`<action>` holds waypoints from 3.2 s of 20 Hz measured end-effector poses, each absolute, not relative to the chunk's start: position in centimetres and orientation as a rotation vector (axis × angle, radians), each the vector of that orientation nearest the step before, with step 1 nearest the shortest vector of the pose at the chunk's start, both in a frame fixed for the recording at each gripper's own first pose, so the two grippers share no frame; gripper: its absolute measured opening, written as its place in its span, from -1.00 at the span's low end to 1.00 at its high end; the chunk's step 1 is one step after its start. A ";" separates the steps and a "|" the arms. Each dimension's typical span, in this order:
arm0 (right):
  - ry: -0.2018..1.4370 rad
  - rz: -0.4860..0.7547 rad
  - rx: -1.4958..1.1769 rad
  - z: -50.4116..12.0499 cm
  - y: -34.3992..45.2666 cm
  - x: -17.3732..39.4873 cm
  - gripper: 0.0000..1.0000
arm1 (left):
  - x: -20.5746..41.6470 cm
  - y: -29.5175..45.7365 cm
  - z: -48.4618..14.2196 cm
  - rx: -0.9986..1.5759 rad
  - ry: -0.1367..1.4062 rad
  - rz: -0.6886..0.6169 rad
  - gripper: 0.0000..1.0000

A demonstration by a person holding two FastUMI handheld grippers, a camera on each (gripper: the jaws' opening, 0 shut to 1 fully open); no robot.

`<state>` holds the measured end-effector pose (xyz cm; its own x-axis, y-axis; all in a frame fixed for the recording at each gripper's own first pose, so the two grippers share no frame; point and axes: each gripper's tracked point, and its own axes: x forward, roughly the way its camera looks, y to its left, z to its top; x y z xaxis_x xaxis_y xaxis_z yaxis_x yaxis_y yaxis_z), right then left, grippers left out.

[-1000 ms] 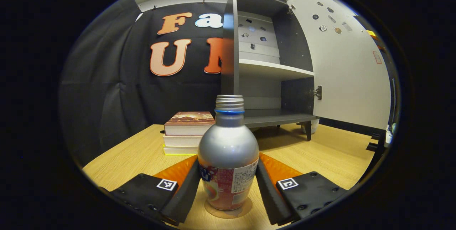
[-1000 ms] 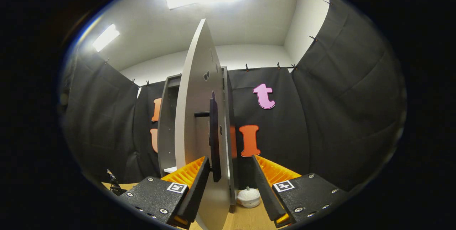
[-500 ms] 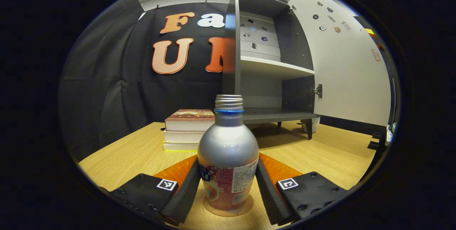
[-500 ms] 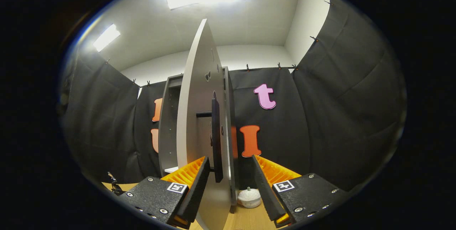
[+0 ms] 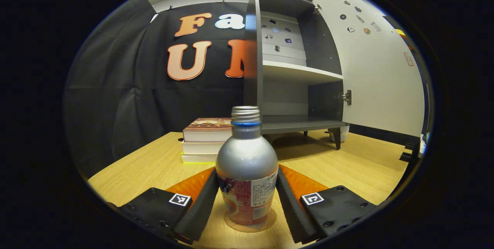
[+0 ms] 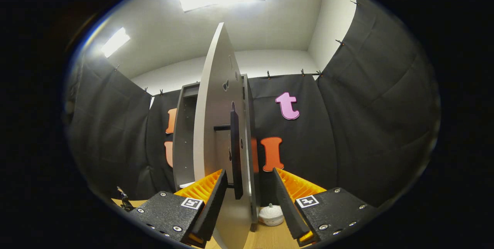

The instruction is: Open the cabinet door with the right hand, grasp the bottle in the cabinet with the left hand and place it on the coaster, then close the cabinet door with the right hand.

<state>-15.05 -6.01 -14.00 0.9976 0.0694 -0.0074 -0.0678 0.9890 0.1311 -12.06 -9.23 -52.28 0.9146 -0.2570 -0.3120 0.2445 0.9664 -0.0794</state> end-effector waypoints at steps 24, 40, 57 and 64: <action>0.020 0.055 0.205 -11.1 -7.9 -14.6 0.46 | -5.9 -9.8 -33.1 0.045 0.220 -0.194 0.75; 0.107 0.089 0.087 -10.8 -7.5 -12.8 0.45 | -2.0 -14.9 -22.2 -0.052 0.193 -0.314 0.79; 0.186 0.452 0.173 -12.2 1.3 -11.3 0.42 | -0.9 -14.8 -12.3 -0.155 0.099 -0.360 0.81; 0.188 0.540 0.148 -12.5 4.7 -9.5 0.43 | -0.7 -13.6 -10.5 -0.079 0.100 -0.324 0.97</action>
<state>-9.47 4.71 -12.45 0.8413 0.5224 -0.1388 -0.4954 0.8479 0.1890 -0.74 -13.59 -10.45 0.9431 -0.3213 -0.0857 0.3134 0.9450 -0.0939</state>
